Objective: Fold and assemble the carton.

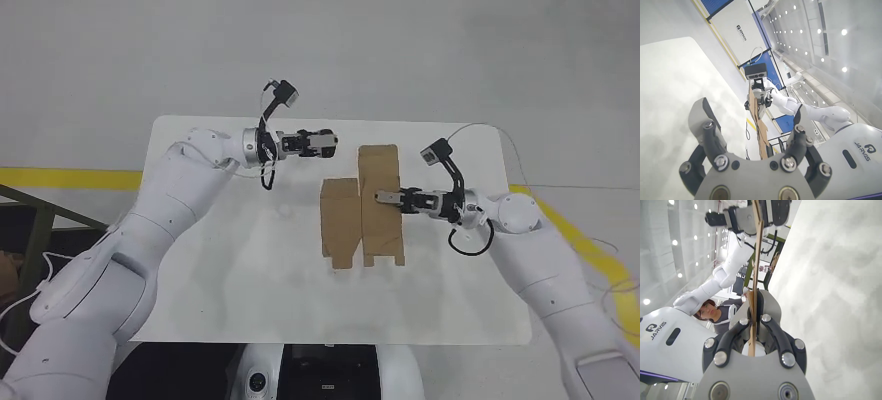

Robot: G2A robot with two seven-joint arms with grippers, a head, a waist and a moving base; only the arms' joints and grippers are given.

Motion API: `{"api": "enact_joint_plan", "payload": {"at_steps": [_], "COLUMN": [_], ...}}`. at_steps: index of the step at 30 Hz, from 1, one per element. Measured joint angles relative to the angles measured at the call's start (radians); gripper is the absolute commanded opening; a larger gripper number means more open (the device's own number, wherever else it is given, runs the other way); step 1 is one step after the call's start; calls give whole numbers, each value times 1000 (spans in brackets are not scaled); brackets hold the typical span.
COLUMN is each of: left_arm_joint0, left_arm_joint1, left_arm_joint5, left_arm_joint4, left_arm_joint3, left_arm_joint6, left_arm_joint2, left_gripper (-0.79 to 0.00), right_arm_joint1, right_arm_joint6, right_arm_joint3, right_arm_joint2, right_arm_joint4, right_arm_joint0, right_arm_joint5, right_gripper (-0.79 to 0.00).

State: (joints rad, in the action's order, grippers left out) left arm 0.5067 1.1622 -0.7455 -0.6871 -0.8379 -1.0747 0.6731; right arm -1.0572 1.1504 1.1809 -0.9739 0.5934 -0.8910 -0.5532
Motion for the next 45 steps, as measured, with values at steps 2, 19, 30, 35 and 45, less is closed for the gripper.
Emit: {"api": "enact_joint_plan", "payload": {"at_steps": [2,19,30,35,45], "left_arm_joint0": [16,119,155,158,127], "left_arm_joint1": [-10,-35,-2,20,66], "left_arm_joint5": [-2,22,45,51,33], "left_arm_joint4": [-13,-26,1,-1,-29], "left_arm_joint3": [-11,-102,-105,-92,-18], "left_arm_joint6": [2,7,93,110,127], "left_arm_joint2": [21,106,91,73,63], "left_gripper": [0,0,0,-394,-505], "right_arm_joint1": [-2,-15,-26,-35,-58], "right_arm_joint6": [-55,-591,-801,-822,-846], "right_arm_joint3": [14,192,280,280,240], "right_arm_joint2": [-8,-68,-113,-113,-96], "right_arm_joint4": [2,-123,-206,-214,-221], "right_arm_joint0": [-9,-141,-191,-188,-167], "right_arm_joint5": [14,208,231,231,229], "right_gripper": [-785,-785,-785,-785,-785]}}
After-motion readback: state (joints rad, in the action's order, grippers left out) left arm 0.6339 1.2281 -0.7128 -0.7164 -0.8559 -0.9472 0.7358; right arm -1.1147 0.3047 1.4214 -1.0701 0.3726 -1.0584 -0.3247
